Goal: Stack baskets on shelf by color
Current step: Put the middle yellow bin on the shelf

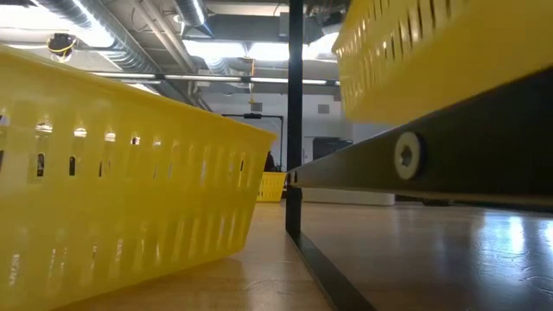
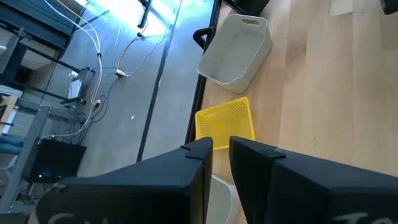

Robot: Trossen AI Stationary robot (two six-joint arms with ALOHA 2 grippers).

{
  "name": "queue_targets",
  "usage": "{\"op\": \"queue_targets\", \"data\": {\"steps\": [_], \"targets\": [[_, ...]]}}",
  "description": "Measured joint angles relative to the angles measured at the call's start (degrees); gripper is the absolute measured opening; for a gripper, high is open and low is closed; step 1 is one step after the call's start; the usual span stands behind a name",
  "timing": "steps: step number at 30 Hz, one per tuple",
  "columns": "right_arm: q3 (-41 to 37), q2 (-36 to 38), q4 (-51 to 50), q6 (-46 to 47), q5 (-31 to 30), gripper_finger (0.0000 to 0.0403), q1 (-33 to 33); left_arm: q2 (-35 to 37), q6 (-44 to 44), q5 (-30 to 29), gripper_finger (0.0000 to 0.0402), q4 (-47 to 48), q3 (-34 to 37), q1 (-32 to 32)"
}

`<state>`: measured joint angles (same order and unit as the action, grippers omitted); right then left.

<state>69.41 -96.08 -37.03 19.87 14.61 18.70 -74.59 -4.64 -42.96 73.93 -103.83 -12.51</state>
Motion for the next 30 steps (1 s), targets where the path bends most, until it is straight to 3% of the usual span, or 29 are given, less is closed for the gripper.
{"op": "queue_targets", "data": {"steps": [19, 25, 30], "targets": [[-0.7, -1.0, 3.3, -0.7, 2.0, 0.0032, 0.0, 0.0, 1.2, 0.0, 0.0047, 0.0, 0.0, 0.0], [-0.7, -1.1, 3.3, 0.7, 3.3, 0.0031, 0.0, 0.0, 1.4, 0.0, 0.0047, 0.0, 0.0, 0.0], [-0.7, -1.1, 3.3, 0.8, 3.4, 0.0008, 0.0, 0.0, 1.4, 0.0, 0.0047, 0.0, 0.0, 0.0]]}}
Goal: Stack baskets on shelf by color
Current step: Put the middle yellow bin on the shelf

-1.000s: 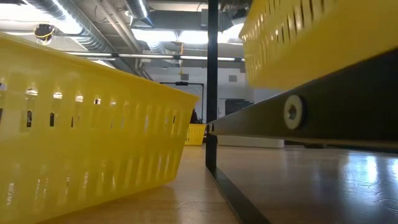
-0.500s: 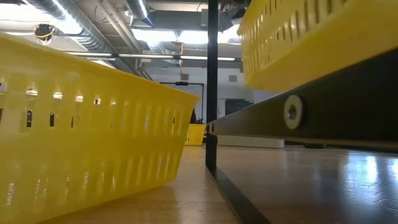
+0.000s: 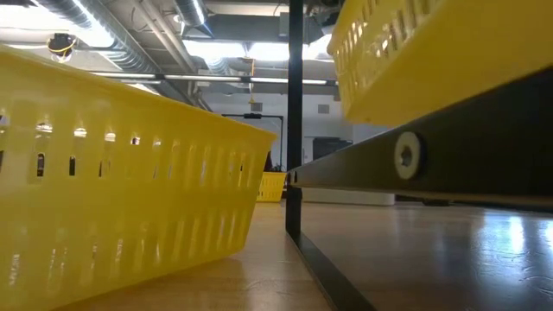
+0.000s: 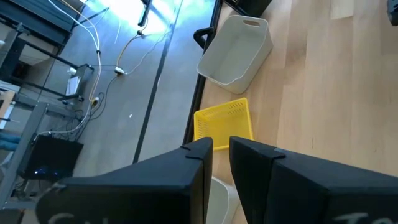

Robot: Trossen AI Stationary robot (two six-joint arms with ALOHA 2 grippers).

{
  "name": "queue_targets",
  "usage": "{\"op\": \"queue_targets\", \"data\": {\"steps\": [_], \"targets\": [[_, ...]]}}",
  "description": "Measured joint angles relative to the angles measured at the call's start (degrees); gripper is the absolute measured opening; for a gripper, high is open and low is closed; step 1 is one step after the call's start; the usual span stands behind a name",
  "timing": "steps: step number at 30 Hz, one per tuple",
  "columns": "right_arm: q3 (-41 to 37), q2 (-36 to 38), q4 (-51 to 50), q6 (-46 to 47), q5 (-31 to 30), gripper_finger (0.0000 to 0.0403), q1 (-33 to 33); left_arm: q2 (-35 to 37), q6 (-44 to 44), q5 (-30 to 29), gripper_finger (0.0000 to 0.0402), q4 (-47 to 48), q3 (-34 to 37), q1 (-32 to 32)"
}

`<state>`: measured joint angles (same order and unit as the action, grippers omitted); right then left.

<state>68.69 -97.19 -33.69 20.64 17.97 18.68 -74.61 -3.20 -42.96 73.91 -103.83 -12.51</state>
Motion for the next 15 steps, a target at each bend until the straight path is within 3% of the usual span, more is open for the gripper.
{"op": "queue_targets", "data": {"steps": [5, 15], "targets": [[0.0, 0.0, 0.0, 0.1, -0.3, 0.0012, 0.0, 0.0, 0.0, 0.0, 0.0047, 0.0, 0.0, 0.0], [0.0, 0.0, 0.8, 0.1, -0.2, 0.008, 0.0, 0.0, 0.0, 0.0, 0.0047, 0.0, 0.0, 0.0]]}}
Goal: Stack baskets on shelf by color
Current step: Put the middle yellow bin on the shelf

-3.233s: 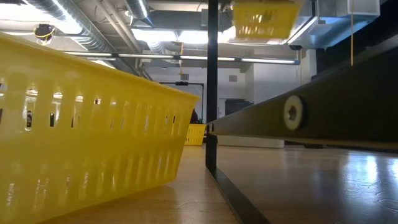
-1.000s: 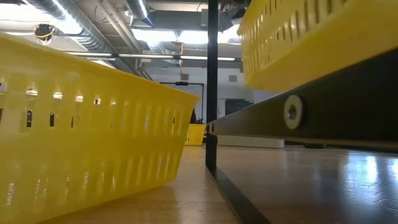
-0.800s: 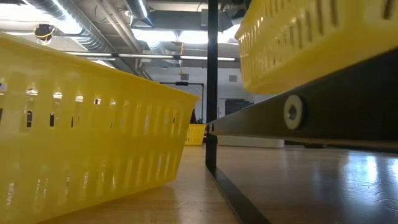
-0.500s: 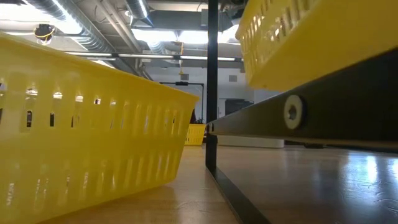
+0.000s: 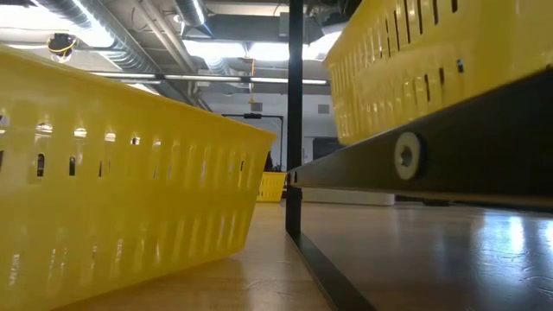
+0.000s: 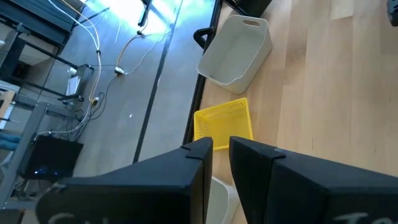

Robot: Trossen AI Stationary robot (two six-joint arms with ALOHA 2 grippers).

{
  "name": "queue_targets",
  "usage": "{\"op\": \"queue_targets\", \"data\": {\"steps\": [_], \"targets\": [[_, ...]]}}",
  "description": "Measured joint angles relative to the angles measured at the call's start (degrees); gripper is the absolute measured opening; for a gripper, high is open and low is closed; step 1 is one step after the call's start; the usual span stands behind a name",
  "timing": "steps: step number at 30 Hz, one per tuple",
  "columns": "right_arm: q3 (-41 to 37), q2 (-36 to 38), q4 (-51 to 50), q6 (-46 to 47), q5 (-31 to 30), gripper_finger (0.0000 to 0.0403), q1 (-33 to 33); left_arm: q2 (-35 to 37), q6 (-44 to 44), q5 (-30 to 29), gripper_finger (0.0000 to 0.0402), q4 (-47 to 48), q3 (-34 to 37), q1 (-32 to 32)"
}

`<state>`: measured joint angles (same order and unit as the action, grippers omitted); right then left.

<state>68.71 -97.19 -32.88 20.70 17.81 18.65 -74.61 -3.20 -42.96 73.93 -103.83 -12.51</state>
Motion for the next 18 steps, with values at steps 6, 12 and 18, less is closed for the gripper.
{"op": "queue_targets", "data": {"steps": [6, 12, 18], "targets": [[0.0, 0.8, 0.1, 0.1, 0.3, 0.009, -0.1, 0.0, 0.0, 0.0, 0.0047, 0.0, 0.0, 0.0], [0.1, 2.5, -0.1, 1.2, 0.3, 0.0091, -0.2, 0.0, 0.0, 0.0, 0.0047, 0.0, 0.0, 0.0], [0.1, 6.3, -0.4, 1.8, -0.9, 0.0091, -1.0, 0.0, 0.8, 1.7, 0.0047, 0.3, 0.0, 0.0]]}}
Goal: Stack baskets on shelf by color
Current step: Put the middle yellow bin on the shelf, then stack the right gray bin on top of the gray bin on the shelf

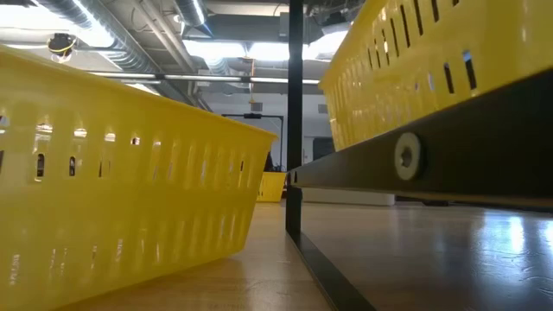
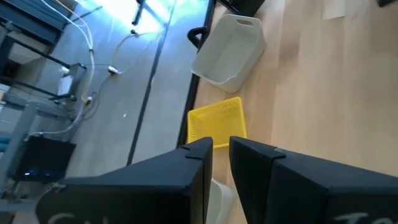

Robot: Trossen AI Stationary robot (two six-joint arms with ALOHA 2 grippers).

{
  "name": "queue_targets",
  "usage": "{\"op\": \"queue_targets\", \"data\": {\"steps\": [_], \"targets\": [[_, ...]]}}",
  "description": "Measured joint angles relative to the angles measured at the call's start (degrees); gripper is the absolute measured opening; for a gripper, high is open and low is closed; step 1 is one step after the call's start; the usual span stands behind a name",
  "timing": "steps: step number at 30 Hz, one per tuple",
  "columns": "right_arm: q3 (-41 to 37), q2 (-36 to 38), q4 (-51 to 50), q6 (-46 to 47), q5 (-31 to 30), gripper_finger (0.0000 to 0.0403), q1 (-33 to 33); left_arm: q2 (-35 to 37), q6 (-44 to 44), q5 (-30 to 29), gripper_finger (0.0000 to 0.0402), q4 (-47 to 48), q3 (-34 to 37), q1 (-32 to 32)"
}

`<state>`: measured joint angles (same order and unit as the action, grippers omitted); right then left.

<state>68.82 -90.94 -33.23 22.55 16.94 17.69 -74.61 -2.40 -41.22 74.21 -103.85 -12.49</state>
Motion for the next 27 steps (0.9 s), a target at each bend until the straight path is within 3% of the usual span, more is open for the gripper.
{"op": "queue_targets", "data": {"steps": [10, 18, 23, 27], "targets": [[0.0, 12.2, -5.4, 1.8, -14.9, 0.0091, -0.7, 0.0, 6.3, 0.5, 0.0047, 5.0, 0.0, 0.0], [0.0, 22.5, -22.1, 15.0, -35.4, 0.0091, -2.8, 0.0, 8.5, 0.4, 0.0047, 5.3, 0.2, 0.0], [0.0, 26.1, -35.1, 23.9, -39.7, 0.0091, -5.6, 0.0, 11.4, 0.5, 0.0047, 5.3, 0.2, 0.1], [0.0, 27.1, -45.1, 32.9, -39.8, 0.0091, -9.5, 0.0, 14.1, 0.4, 0.0047, 5.4, 0.2, 1.6]]}}
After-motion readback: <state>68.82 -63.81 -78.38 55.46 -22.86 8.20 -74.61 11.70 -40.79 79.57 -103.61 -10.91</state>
